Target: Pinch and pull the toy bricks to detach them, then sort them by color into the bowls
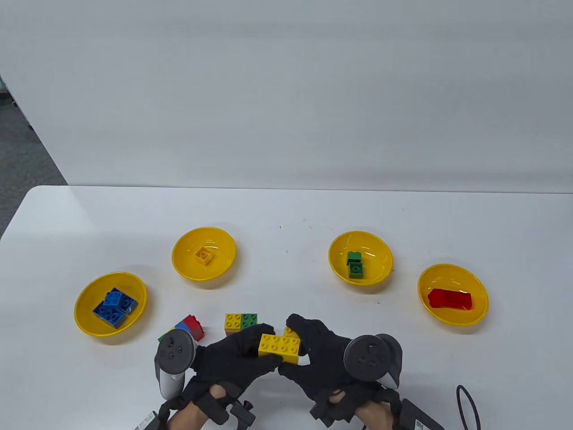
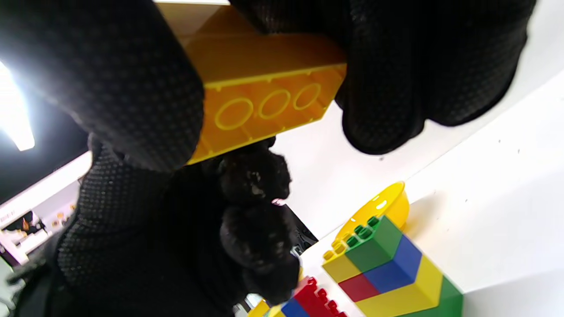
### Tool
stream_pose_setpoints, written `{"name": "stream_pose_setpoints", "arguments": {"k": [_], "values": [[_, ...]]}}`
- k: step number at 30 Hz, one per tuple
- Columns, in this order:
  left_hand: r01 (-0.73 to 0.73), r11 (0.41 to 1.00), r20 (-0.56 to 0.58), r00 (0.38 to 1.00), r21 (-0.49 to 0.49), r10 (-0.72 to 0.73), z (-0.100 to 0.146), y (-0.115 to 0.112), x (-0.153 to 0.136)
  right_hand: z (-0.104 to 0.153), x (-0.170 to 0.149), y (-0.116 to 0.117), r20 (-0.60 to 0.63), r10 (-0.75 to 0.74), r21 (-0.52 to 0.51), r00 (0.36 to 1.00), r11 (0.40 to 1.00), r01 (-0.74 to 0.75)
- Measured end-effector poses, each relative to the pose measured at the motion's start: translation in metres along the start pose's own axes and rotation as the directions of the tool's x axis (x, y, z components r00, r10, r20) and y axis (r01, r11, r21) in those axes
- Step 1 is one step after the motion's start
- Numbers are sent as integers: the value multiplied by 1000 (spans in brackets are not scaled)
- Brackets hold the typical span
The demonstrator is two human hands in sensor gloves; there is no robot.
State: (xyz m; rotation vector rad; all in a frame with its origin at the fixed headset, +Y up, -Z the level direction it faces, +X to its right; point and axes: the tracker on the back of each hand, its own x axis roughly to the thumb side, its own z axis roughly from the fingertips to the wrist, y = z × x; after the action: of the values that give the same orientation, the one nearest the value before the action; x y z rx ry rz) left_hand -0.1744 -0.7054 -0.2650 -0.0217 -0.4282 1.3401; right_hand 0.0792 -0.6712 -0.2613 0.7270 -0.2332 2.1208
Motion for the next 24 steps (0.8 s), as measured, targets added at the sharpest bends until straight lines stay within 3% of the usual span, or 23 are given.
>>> {"name": "stream_pose_setpoints", "arguments": {"k": [3,4,5,6,8,11,15,18,20,24], "values": [[95,995,69,993,19,-96,0,2,8,1,11,-4,62,147,-12,987,989,-146],[90,993,84,992,70,-96,2,-1,11,4,13,-2,65,275,-48,959,961,-273],[152,985,138,977,86,-163,3,0,19,2,13,1,131,382,-13,915,923,-384],[203,976,153,965,78,-213,3,0,22,3,12,2,128,394,6,910,917,-398],[230,969,168,956,89,-242,5,-2,24,4,8,4,89,309,-8,947,951,-309],[240,966,162,954,97,-253,6,2,27,4,6,-1,58,312,-22,948,950,-311],[306,931,198,918,198,-344,9,22,53,7,-2,-12,10,267,-43,964,963,-266],[395,871,181,871,292,-456,-1,47,82,11,-9,-22,-22,250,-66,968,966,-251],[488,804,120,826,339,-551,-18,71,103,15,-14,-30,-45,243,-79,969,966,-246],[627,683,-37,746,376,-665,-50,105,117,18,-22,-40,-72,222,-96,972,969,-228]]}}
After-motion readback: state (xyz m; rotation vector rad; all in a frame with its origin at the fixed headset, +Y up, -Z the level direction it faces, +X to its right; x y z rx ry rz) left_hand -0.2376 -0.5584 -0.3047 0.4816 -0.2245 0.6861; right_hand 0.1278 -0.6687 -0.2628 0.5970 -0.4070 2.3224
